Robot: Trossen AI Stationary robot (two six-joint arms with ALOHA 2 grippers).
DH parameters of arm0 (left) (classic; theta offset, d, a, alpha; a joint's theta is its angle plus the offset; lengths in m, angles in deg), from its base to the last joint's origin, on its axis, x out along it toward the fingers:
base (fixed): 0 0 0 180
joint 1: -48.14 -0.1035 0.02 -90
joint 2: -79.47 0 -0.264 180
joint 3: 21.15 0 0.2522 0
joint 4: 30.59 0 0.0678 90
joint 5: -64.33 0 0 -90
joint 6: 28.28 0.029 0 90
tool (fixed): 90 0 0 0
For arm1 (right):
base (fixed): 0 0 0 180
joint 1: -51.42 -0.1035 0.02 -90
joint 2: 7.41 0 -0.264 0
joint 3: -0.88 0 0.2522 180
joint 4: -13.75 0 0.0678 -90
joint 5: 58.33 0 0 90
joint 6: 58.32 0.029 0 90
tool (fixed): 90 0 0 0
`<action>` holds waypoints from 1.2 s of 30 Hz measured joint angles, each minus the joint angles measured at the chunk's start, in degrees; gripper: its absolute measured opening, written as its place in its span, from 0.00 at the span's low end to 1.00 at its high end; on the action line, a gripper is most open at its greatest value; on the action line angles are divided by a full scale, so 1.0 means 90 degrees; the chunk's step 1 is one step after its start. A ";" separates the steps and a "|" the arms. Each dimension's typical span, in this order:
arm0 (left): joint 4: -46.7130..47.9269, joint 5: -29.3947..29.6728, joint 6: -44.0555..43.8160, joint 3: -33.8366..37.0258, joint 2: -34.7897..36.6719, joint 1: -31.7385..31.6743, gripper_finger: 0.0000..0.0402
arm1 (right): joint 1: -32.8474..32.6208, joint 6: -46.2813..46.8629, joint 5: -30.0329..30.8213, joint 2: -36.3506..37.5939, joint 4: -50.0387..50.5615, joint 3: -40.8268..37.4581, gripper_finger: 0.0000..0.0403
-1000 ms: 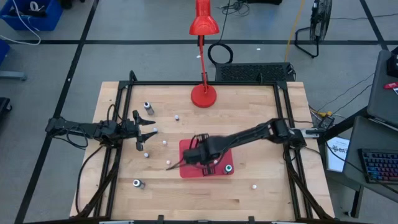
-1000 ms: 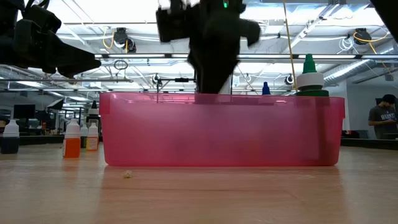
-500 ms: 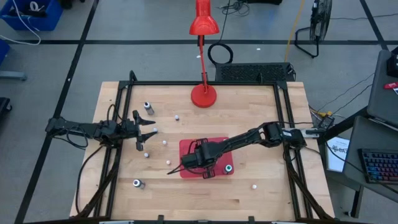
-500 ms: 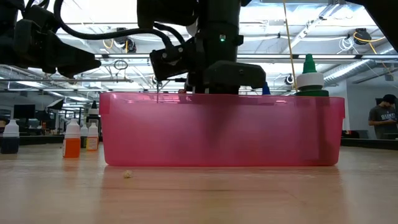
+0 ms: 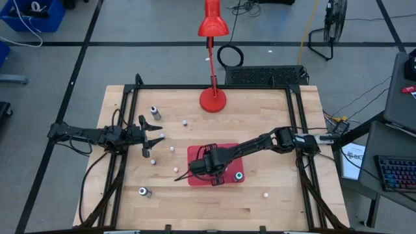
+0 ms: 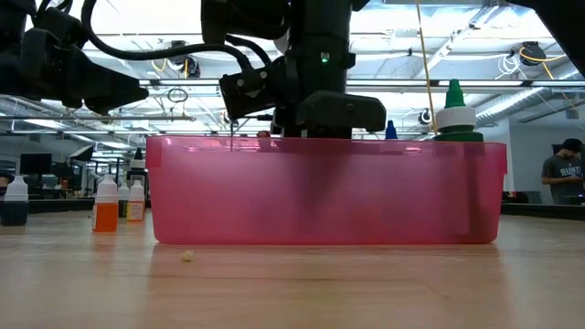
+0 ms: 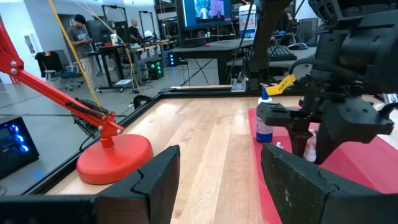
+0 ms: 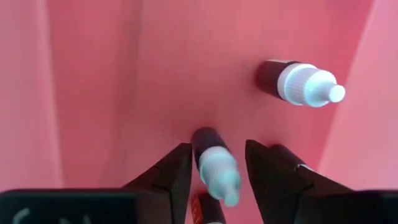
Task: Pick & Place food coloring
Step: Put the small orange food coloring bottle into the pink bin
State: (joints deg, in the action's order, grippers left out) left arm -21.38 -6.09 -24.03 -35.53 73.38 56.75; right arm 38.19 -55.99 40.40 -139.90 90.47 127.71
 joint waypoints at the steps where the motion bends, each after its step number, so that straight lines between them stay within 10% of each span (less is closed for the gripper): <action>1: 0.0000 0.0000 0.0000 0.0000 -0.0001 0.0001 0.56 | 0.0000 0.0000 0.0002 0.0000 0.0000 0.0000 0.36; 20: 0.0000 -0.0001 0.0000 0.0000 -0.0002 0.0000 0.56 | -0.0954 0.2257 -0.0974 0.2445 0.0823 -0.0256 0.34; 36: 0.0000 -0.0001 0.0000 -0.0001 -0.0001 0.0000 0.56 | -0.3270 0.5314 -0.1046 0.3964 0.0350 -0.4192 0.36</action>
State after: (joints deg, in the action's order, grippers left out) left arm -21.38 -6.10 -24.03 -35.54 73.37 56.75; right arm 8.76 -8.17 30.99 -104.22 93.62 89.99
